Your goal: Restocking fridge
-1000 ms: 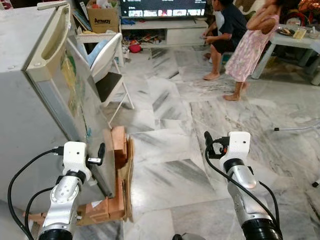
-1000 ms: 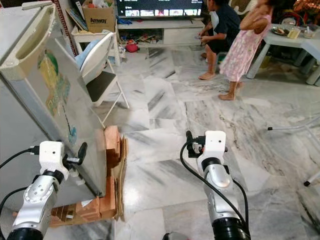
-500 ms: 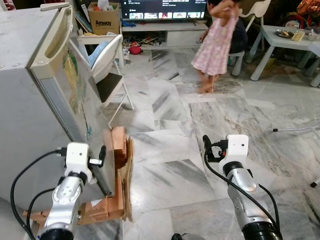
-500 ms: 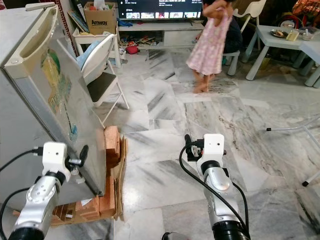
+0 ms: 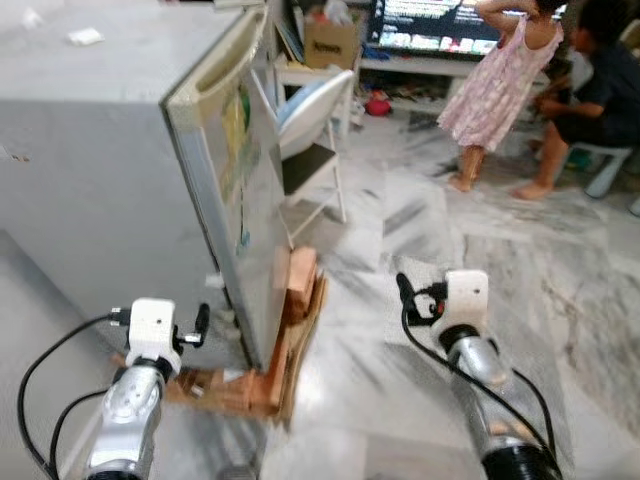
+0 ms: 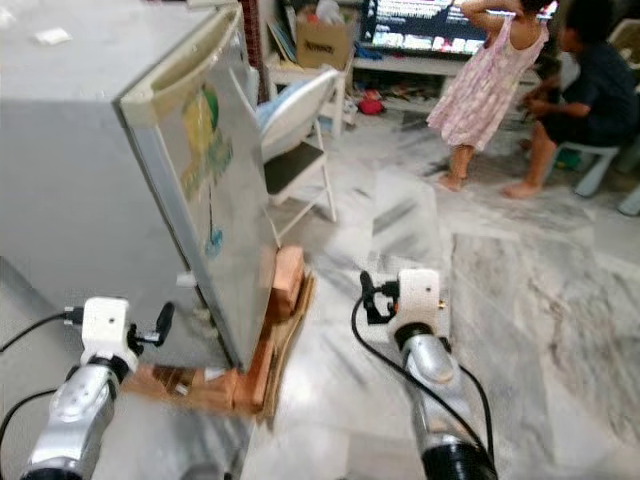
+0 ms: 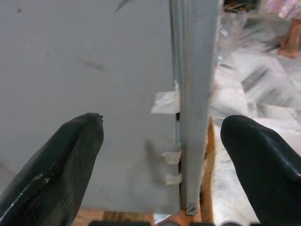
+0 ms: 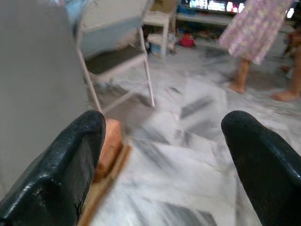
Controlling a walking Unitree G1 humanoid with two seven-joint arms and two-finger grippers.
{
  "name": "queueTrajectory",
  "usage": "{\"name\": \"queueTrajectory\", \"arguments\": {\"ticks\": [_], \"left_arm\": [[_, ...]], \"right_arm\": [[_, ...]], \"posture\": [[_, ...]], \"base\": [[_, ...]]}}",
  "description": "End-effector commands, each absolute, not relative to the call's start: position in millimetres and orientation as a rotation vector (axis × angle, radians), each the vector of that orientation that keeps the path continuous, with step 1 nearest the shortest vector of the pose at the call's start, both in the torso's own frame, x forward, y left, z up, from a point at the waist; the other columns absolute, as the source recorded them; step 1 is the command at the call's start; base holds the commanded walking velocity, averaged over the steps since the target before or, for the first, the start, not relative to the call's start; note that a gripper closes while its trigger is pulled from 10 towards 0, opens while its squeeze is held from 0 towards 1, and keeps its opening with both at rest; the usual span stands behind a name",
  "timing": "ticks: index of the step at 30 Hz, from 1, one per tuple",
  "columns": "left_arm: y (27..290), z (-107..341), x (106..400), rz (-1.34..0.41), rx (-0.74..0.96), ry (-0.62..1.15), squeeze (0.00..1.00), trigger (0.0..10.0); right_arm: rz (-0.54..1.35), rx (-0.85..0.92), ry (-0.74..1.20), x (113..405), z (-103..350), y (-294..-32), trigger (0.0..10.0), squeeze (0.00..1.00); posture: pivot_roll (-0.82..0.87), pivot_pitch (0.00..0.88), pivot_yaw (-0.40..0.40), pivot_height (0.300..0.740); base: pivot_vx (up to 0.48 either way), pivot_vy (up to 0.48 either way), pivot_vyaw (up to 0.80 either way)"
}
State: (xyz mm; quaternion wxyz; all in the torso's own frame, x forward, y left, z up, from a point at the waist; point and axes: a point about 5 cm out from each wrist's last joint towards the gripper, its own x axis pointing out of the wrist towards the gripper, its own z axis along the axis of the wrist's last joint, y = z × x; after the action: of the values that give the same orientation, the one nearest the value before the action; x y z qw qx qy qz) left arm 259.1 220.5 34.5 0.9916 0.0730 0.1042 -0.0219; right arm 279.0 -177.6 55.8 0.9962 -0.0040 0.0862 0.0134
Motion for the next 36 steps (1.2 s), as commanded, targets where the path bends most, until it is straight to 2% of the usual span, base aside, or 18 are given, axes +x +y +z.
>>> {"name": "queueTrajectory", "arguments": {"ticks": [1,13,21,33,36], "left_arm": [[226.2,37.1,260.7,-0.047,0.176,0.209,0.0,10.0],[246.4,45.0,251.3,-0.051,0.176,0.21,0.0,10.0],[218.3,49.0,272.0,-0.072,0.085,0.171,0.0,10.0],[203.5,54.0,293.1,-0.129,0.076,0.166,0.0,10.0],[197.9,53.4,294.9,-0.144,0.059,0.165,0.0,10.0]], "right_arm": [[0.031,0.003,0.164,280.8,58.3,-173.4,10.0,0.0],[0.014,0.0,0.167,280.2,57.6,-174.7,10.0,0.0],[0.044,-0.006,0.247,275.5,47.3,-168.4,10.0,0.0],[-0.019,0.013,0.369,266.6,30.9,-182.2,10.0,0.0],[-0.014,0.009,0.372,266.7,31.2,-180.2,10.0,0.0]], "posture": [[0.03,0.0,-0.027,0.74],[0.03,0.0,-0.028,0.74],[0.03,0.0,-0.046,0.74],[0.0,0.0,-0.038,0.74],[0.0,0.0,-0.04,0.74]], "base": [[0.0,0.0,0.0],[0.0,0.0,0.0],[0.0,0.0,0.0],[0.0,0.0,0.0],[0.0,0.0,-0.79]]}}
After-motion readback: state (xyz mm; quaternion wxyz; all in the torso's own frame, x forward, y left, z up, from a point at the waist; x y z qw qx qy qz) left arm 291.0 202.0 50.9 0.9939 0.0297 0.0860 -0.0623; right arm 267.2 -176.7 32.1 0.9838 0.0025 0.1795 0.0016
